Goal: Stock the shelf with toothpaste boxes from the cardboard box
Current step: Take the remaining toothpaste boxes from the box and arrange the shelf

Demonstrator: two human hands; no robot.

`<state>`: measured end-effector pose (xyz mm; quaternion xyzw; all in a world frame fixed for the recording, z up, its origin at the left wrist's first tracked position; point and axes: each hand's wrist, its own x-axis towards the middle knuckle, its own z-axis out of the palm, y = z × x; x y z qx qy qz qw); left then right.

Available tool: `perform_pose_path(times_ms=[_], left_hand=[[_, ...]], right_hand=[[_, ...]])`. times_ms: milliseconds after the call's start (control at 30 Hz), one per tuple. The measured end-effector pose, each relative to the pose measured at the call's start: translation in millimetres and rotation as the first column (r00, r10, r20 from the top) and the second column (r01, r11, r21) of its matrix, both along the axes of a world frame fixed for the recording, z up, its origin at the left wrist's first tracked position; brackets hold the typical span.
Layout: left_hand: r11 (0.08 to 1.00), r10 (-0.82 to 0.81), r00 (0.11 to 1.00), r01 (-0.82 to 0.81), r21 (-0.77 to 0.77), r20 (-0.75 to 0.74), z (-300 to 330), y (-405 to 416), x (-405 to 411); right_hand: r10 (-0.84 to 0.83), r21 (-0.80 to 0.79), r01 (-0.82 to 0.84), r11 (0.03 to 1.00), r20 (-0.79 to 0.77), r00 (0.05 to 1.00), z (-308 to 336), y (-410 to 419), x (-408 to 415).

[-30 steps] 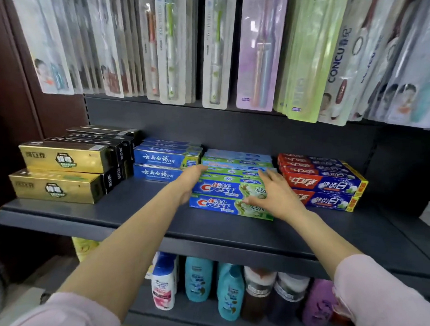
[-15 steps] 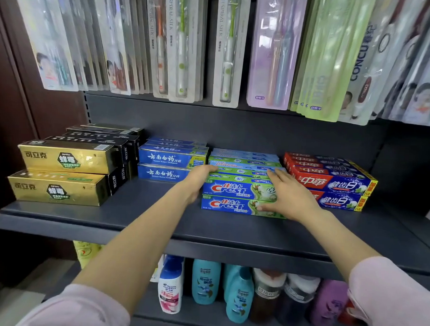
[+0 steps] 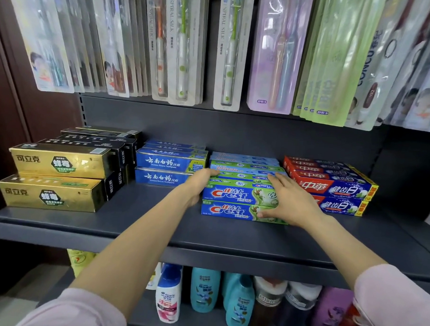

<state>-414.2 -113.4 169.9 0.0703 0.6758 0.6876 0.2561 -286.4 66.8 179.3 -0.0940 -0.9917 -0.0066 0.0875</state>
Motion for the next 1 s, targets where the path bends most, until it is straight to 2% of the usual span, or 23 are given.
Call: perform_pose_path(times_ms=[200,400,667,800,1000], left_hand=[[0.998,-0.052,0.998,0.051,-0.033,-0.038,4,-1,-2],[0.995,-0.091,0.995,0.092,-0.034,0.028,7,2,-2],[0.996,-0.086,0.995,0.085,-0.015,-0.043,4,-1,-5],[0.998,-0.064,0.993,0.065,0.009,-0.095,8,4,-13],[0.999,-0.053,0.993,0.051,-0.015,-0.103,9,9,-21]], right_hand=[[-0.022,0.019,0.022,1.000,0.010,1.000,2,-3,1],[-0.047,0.027,0.046,0.999,0.027,0.999,6,-11,-1],[-0.070,0.031,0.070,0.997,0.008,0.997,7,-16,-3],[0.004,-0.022,-0.003,1.000,0.041,0.999,10,-24,-14],[0.027,0.019,-0.029,0.999,0.076,0.997,9,-28,-25]])
